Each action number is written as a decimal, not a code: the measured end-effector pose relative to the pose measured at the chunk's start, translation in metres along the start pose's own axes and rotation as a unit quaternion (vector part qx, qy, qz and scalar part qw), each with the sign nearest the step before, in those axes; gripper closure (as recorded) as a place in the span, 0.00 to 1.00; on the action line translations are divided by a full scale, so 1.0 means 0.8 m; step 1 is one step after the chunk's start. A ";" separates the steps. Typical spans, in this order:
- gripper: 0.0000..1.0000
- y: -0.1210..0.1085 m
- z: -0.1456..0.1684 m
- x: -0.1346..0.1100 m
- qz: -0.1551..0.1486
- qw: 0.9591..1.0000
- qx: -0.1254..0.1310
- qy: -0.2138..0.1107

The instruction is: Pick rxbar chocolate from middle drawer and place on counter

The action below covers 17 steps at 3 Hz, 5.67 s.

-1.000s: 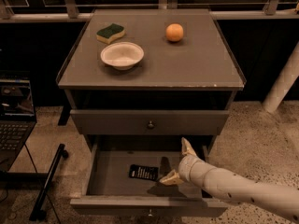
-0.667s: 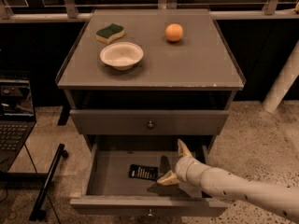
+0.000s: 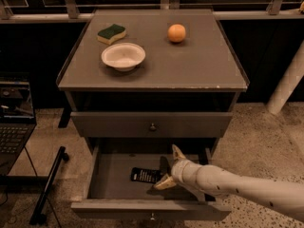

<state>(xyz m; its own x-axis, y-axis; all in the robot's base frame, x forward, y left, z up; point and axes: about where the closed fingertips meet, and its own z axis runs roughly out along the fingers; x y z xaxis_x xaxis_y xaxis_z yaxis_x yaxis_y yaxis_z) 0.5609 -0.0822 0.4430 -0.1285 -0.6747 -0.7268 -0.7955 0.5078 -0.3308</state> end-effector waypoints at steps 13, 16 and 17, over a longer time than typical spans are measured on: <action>0.88 0.061 0.126 0.033 0.074 0.989 -0.128 0.030; 1.00 0.058 0.106 -0.003 0.059 0.991 -0.123 0.010; 1.00 0.061 0.100 -0.013 0.053 0.990 -0.134 0.005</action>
Offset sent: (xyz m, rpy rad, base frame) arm 0.0049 0.0123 -0.0102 0.0092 0.0337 0.0291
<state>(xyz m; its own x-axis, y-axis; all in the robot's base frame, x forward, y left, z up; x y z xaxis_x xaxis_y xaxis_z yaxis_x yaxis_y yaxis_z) 0.5708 -0.0079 0.3865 -0.2238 -0.6310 -0.7428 -0.9057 0.4161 -0.0806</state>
